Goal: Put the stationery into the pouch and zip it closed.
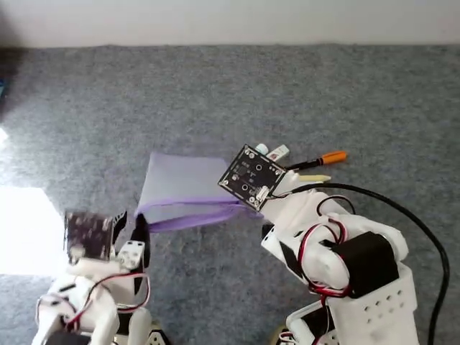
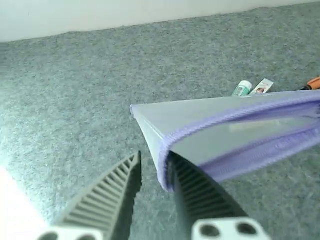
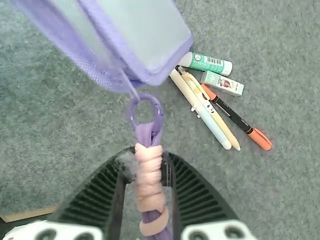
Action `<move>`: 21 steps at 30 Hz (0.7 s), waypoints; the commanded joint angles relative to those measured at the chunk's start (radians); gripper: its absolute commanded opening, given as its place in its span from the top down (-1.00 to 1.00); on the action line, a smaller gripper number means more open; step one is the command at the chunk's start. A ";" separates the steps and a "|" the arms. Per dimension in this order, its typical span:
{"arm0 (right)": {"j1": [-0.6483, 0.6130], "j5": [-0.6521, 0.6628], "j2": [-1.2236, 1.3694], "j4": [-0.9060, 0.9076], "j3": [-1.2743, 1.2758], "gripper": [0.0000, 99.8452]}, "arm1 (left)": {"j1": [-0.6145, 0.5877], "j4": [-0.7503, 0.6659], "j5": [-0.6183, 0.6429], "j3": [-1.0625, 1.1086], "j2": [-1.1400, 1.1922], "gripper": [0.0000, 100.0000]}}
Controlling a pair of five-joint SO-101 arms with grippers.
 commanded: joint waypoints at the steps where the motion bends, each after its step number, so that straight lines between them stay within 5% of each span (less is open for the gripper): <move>1: -0.010 -0.012 -0.022 0.025 -0.009 0.98 | -0.012 -0.089 -0.009 0.024 0.176 0.68; 8: -0.010 -0.012 -0.028 0.028 -0.009 0.98 | 0.002 -0.325 0.041 0.033 0.316 0.66; 14: -0.007 -0.012 -0.031 0.025 -0.012 0.98 | 0.023 -0.259 0.040 0.028 0.318 0.97; 21: -0.004 -0.055 -0.031 -0.016 -0.015 0.98 | 0.021 -0.190 0.044 -0.065 0.315 0.98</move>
